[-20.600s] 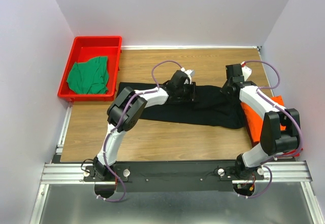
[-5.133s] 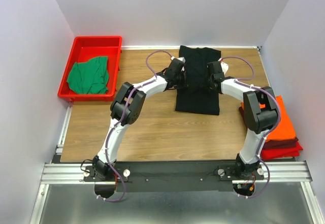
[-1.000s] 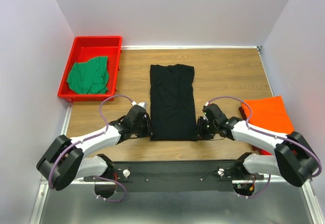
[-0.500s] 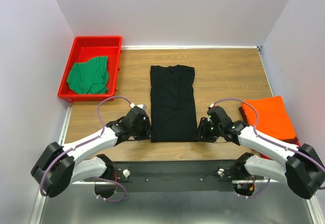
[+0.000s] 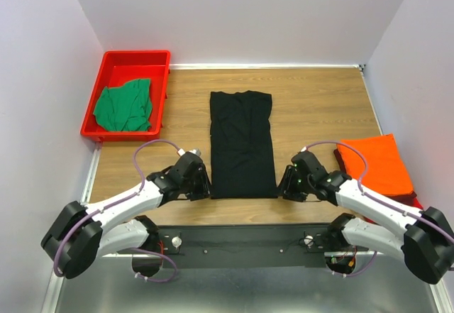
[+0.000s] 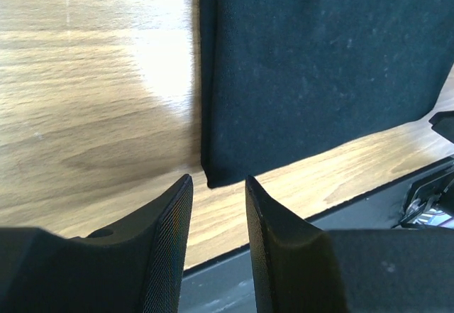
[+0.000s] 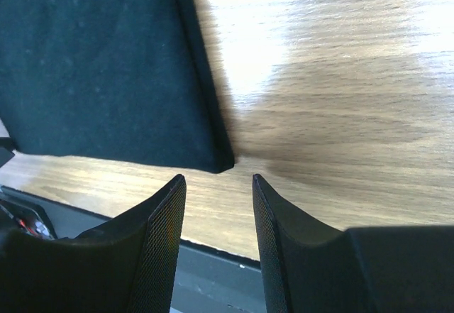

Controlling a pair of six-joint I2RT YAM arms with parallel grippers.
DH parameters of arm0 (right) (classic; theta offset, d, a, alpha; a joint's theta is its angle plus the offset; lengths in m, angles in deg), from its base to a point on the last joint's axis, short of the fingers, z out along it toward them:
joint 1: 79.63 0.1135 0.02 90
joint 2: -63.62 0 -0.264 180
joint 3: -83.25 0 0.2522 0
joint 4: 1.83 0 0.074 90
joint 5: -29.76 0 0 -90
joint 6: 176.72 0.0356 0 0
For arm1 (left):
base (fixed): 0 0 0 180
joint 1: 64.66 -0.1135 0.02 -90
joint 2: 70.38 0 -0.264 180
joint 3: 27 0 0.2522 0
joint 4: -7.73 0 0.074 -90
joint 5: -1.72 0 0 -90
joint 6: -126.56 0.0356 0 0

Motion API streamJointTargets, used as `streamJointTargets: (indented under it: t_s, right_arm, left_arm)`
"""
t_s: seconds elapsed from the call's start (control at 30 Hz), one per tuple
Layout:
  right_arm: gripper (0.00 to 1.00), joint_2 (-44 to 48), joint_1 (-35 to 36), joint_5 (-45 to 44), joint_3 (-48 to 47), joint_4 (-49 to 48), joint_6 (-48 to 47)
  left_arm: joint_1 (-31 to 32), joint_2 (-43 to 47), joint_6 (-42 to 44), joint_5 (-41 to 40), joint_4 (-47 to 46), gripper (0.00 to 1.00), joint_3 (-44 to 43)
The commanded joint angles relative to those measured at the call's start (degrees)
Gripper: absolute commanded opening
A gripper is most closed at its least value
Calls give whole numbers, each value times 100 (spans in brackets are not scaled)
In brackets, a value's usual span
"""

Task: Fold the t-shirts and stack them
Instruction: Fold the tshirt

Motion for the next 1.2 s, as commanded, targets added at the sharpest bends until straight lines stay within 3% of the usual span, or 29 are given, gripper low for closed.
streamJointTargets:
  t_s: [0.0,0.6,0.8,0.97,1.17]
  right_arm:
    - [50,-185,36,-188,128,-252,166]
    - [42,-757,27,-47,295,-834,218]
    - [17,-731,27,58,85,-834,60]
    - [6,-344,36,339,-126,-781,-344]
    - [0,164,27,533,-293,-281,-643]
  left_arm:
    - [54,-211,-66,101,-388,43,150]
    - [98,-844,-83,215,-1092,39,414]
    - [107,-967,92,452,-1180,21,124]
    - [107,-634,189,637,-952,3,-131]
    - [159,-186,84,690,-495,0,-315]
